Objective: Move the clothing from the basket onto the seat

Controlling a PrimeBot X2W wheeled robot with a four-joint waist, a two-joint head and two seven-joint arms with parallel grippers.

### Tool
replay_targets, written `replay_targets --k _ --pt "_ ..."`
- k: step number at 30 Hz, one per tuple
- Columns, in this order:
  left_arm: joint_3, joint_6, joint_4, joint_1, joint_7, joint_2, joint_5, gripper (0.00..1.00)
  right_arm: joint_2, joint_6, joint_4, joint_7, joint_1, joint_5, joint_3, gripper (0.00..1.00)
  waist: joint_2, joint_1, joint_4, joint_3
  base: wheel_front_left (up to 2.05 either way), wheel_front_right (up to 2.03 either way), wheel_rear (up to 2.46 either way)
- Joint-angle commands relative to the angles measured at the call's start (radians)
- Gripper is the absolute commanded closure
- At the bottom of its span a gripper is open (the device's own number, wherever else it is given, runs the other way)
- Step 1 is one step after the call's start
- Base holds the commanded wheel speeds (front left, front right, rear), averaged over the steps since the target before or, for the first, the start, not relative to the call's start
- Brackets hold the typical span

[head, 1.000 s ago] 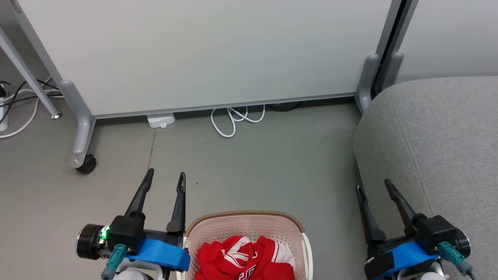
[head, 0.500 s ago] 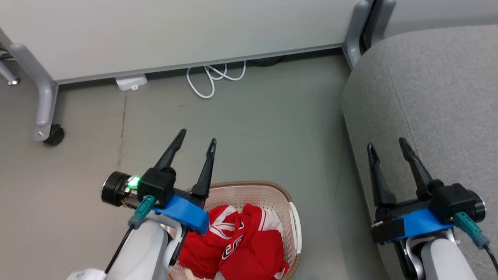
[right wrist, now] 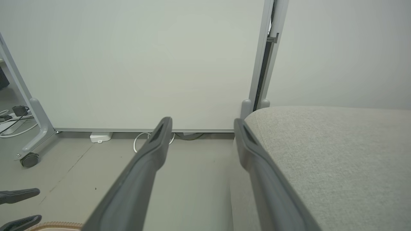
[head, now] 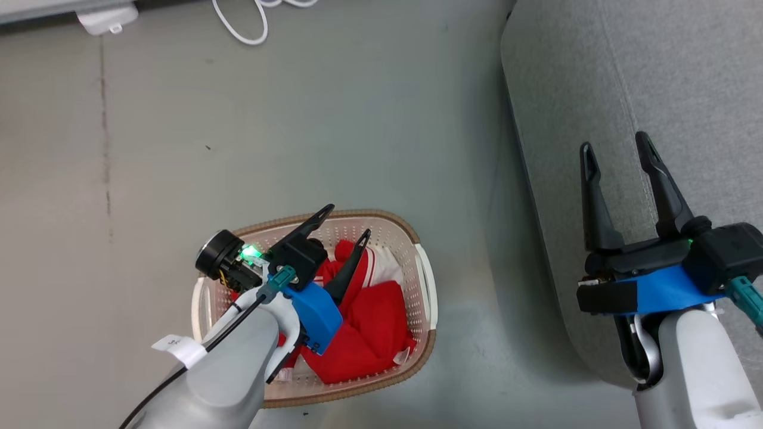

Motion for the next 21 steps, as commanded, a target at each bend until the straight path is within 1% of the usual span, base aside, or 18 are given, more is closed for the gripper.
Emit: replay_targets --k 1,5,11,18,21 --pt "-0.025 0.0 0.022 -0.033 -0.003 0.009 -0.011 0.0 -0.003 0.001 -0.01 -0.003 -0.026 -0.006 0.002 0.0 0.0 -0.0002 -0.022 0.067 0.0 0.0 0.0" --pt "-0.128 0.0 0.122 -0.095 -0.003 0.014 -0.064 0.0 -0.003 0.001 -0.028 -0.003 -0.058 -0.006 0.006 0.0 0.0 -0.0002 -0.03 0.136 0.0 0.0 0.0" --pt "-0.285 0.0 0.235 -0.183 -0.002 0.015 -0.148 0.0 -0.003 0.001 -0.057 -0.003 -0.1 -0.018 0.011 0.0 0.0 -0.0002 -0.039 0.234 0.0 0.0 0.0" --pt "-0.439 0.0 0.322 -0.262 0.031 0.025 -0.26 0.0 -0.003 0.001 -0.093 -0.003 -0.141 -0.031 0.015 0.0 0.0 -0.0002 -0.048 0.338 0.0 0.0 0.0" --pt "-0.483 0.0 0.344 -0.289 0.047 0.029 -0.303 0.0 -0.003 0.001 -0.111 -0.003 -0.154 -0.037 0.014 0.0 0.0 -0.0002 -0.049 0.378 0.0 0.0 0.0"
